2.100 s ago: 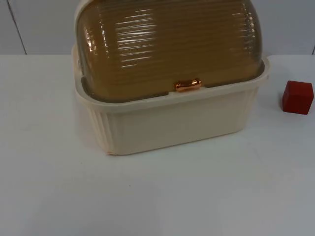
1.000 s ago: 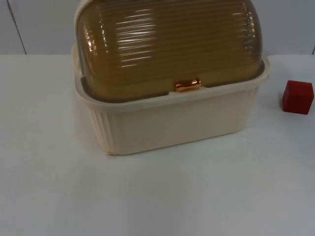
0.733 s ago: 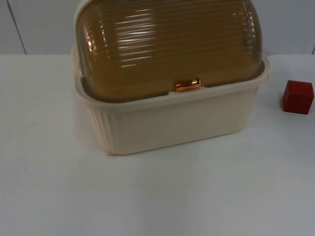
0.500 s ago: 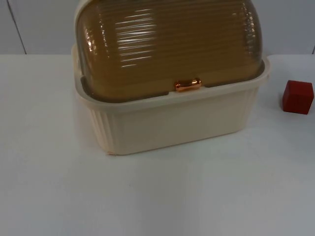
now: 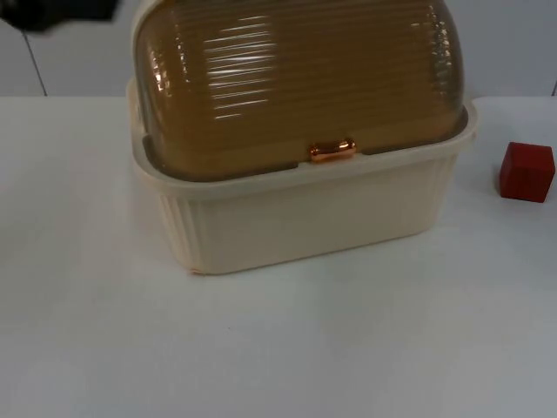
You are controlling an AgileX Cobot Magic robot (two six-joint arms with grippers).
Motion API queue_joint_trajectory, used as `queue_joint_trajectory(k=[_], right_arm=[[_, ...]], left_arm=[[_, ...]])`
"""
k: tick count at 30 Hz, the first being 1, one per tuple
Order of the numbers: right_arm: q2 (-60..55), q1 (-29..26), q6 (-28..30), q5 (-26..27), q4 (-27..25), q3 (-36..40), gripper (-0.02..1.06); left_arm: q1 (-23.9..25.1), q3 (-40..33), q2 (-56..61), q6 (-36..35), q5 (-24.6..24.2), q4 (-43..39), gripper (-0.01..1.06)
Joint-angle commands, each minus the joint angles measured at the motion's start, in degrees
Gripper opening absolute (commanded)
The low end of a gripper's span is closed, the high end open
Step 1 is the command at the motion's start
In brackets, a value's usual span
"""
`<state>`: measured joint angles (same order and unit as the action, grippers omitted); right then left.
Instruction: Open the box lid with the left hand, place the block into the box with the right hand, then close the box lid with the left hand.
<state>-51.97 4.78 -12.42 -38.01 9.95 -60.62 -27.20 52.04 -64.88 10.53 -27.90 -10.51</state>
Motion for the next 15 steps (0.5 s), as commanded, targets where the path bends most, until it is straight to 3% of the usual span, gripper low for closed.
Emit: queue_joint_trajectory(k=[1, 9, 12, 15], right_arm=[[0.27, -0.19, 0.14, -0.20, 0.47, -0.47, 1.05], [0.27, -0.19, 0.46, -0.20, 0.47, -0.47, 1.05], [0.27, -0.19, 1.12, -0.20, 0.47, -0.47, 1.05], [0.27, -0.19, 1.53, -0.20, 0.89, -0.47, 1.05]], left_arm=[[-3.48, 0.40, -1.56, 0.60, 0.42, -3.93, 1.03], [-15.47, 0.40, -10.68, 0.60, 1.36, -21.21, 1.03], [-17.92, 0.40, -13.20, 0.60, 3.03, -27.42, 1.03], [-20.10, 0.40, -16.69, 0.60, 7.65, -35.96, 1.03]])
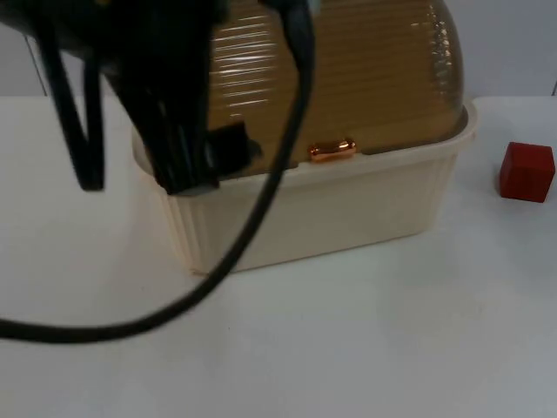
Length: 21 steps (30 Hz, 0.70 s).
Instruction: Open the box lid with the left hand, place the block into the box with the right hand, then close the box lid with the left hand.
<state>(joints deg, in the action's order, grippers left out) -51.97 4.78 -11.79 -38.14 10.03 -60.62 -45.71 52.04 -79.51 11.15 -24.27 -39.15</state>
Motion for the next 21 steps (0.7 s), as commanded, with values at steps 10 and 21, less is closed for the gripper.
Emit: queue_joint_trajectory(k=[10, 21], right_arm=[[0.27, -0.19, 0.89, -0.20, 4.91, -0.47, 1.05], [0.27, -0.19, 0.89, 0.53, 5.12, -0.47, 1.05]], left_arm=[[-2.28, 0.40, -9.16, -18.16, 6.87, -26.03, 1.03], [-8.68, 0.40, -16.21, -62.62, -10.29, -60.80, 1.03]])
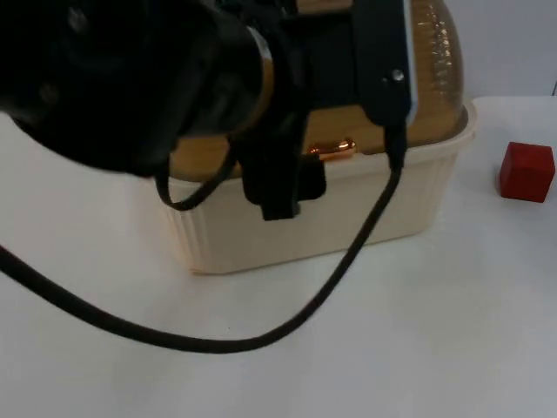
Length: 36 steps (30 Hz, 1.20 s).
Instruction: Open the box lid with the left hand, place the block into the box with the right hand, then close the box lid with the left hand.
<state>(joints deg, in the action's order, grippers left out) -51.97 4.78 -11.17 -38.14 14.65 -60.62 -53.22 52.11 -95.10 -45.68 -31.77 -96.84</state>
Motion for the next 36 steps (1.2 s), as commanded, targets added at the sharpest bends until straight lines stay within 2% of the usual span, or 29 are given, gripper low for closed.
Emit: queue_joint_trajectory(k=[1, 6, 10, 18, 27, 30, 31, 34, 35, 36], right_arm=[[0.27, -0.19, 0.27, 0.53, 0.61, -0.47, 1.05], [0.27, -0.19, 0.27, 0.07, 1.84, -0.47, 1.05], [0.27, -0.19, 0.27, -0.04, 2.06, -0.47, 1.05], [0.27, -0.19, 0.27, 0.07, 2.16, -0.47, 1.05], [0.27, -0.19, 0.04, 0.07, 3.21, -0.47, 1.05], [0.27, -0.19, 0.04, 0.07, 3.21, -0.47, 1.05], [0.27, -0.19, 0.04, 0.07, 3.21, -0.47, 1.05], [0.27, -0.19, 0.04, 0.07, 3.21, -0.47, 1.05], [0.27, -0.19, 0.04, 0.07, 3.21, -0.47, 1.05], [0.27, -0.19, 0.04, 0.07, 3.21, -0.47, 1.05]], left_arm=[[-1.74, 0.32, -1.25, -5.68, -2.12, -3.11, 1.03], [-2.03, 0.21, -2.60, -6.57, 2.95, -3.11, 1.03], [-2.03, 0.21, -3.36, -9.13, 4.06, -3.11, 1.03], [-2.03, 0.21, -8.48, -10.06, 3.66, -3.11, 1.03], [-2.03, 1.81, -8.89, -9.51, 4.36, -3.11, 1.03], [-2.03, 2.59, -8.89, -8.95, 5.09, -3.11, 0.98], [-2.03, 3.07, -8.89, -8.43, 5.37, -3.11, 0.93], [-2.03, 3.15, -8.89, -8.33, 5.34, -3.11, 0.62], [-2.03, 3.15, -8.89, -8.33, 5.34, -3.11, 0.48], [-2.03, 3.15, -8.89, -8.33, 5.34, -3.11, 0.48]])
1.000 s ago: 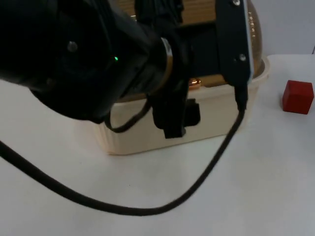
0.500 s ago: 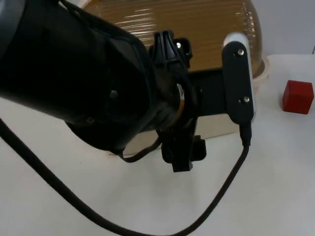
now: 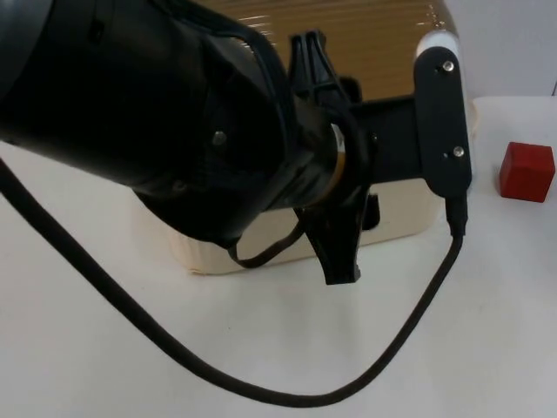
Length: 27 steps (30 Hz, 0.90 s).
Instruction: Open the box lid with the left hand, place the block into the box with the right hand, then close the box lid with the left hand.
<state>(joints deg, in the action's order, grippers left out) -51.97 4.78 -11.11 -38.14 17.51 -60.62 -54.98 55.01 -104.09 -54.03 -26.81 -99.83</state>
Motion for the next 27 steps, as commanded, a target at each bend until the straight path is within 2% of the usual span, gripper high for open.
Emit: queue_joint_trajectory(k=[1, 2, 4, 11, 17, 22, 27], right_arm=[[0.27, -0.19, -0.02, 0.07, 0.35, -0.47, 1.05], [0.27, -0.19, -0.02, 0.07, 0.35, -0.47, 1.05], [0.27, -0.19, -0.02, 0.07, 0.35, -0.47, 1.05], [0.27, -0.19, -0.02, 0.07, 0.35, -0.47, 1.05], [0.27, -0.19, -0.02, 0.07, 0.35, -0.47, 1.05], [0.27, -0.19, -0.02, 0.07, 0.35, -0.47, 1.05], [0.27, -0.19, -0.02, 0.29, 0.34, -0.47, 1.05]], left_arm=[[-0.27, 0.25, 0.10, 0.02, 0.14, -0.12, 0.34], [-0.27, 0.25, 0.10, 0.02, 0.10, -0.12, 0.20], [-0.27, 0.25, 0.10, 0.02, -0.02, -0.12, 0.00], [-0.09, 0.25, 0.10, 0.02, 0.26, -0.12, 0.00], [4.47, 0.25, -0.12, 0.02, 6.94, -0.12, 0.00], [6.47, 0.60, -0.57, 0.02, 7.22, -0.12, 0.00], [6.47, 1.75, -0.73, 0.02, 8.74, -0.12, 0.00]])
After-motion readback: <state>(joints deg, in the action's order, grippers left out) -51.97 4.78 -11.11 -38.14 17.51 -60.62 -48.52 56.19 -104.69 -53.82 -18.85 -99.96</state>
